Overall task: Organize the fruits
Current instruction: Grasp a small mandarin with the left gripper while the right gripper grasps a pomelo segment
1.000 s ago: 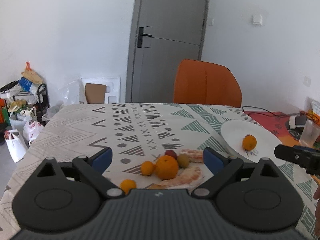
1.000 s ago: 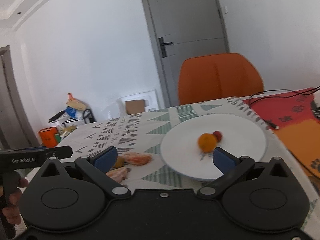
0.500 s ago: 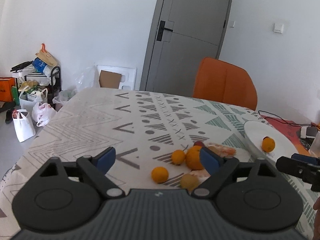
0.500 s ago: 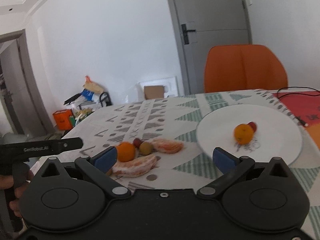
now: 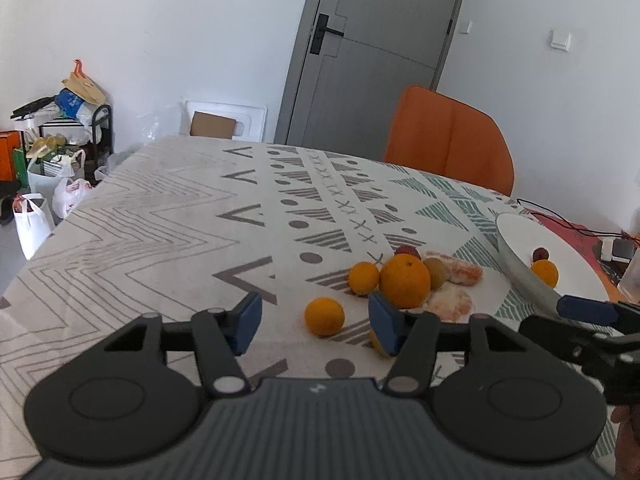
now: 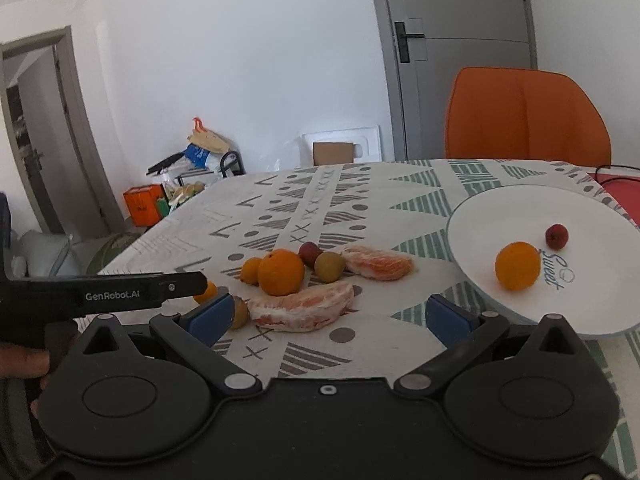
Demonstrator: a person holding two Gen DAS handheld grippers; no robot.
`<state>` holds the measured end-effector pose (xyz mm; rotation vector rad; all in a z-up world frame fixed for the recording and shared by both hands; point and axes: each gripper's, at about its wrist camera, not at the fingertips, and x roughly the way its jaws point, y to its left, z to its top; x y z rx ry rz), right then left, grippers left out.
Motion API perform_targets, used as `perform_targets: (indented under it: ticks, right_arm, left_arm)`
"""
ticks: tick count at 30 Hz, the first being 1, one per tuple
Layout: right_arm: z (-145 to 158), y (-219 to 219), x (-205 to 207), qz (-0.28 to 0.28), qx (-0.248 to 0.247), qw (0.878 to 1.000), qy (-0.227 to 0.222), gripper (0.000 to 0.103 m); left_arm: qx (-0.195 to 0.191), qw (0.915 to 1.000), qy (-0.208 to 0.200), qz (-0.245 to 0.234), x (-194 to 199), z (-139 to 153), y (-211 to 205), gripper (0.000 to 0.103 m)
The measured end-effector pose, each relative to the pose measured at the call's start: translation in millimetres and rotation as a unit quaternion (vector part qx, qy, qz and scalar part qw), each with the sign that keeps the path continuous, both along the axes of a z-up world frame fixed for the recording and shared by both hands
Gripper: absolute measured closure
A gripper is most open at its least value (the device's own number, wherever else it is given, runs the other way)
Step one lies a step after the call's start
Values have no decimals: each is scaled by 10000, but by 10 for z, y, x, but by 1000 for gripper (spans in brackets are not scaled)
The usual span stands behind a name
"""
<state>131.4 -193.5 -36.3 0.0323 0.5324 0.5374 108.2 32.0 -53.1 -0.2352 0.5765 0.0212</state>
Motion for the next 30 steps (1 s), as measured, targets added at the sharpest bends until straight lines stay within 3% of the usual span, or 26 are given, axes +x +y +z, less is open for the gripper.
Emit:
perform_targets:
  ticks: [8,10,11,30]
  right_arm:
    - [-79,97,77,139,-70,9998,131,0]
    - [-93,121,99,159,-120,9997,127,0]
    - [-100,131,110,170,-135,9997,134,0]
    - [-249,531,315,284,-941,9950,167,4]
  left_arm:
    - [-54,9998,155,-68,121,-117,-7,64]
    - [-40,9999,133,-89,133,-123,-11,79]
    - [-90,9998,138,-126,142,-125,-3,81]
    - [-397,9989,-141,216,-103,0,333,81]
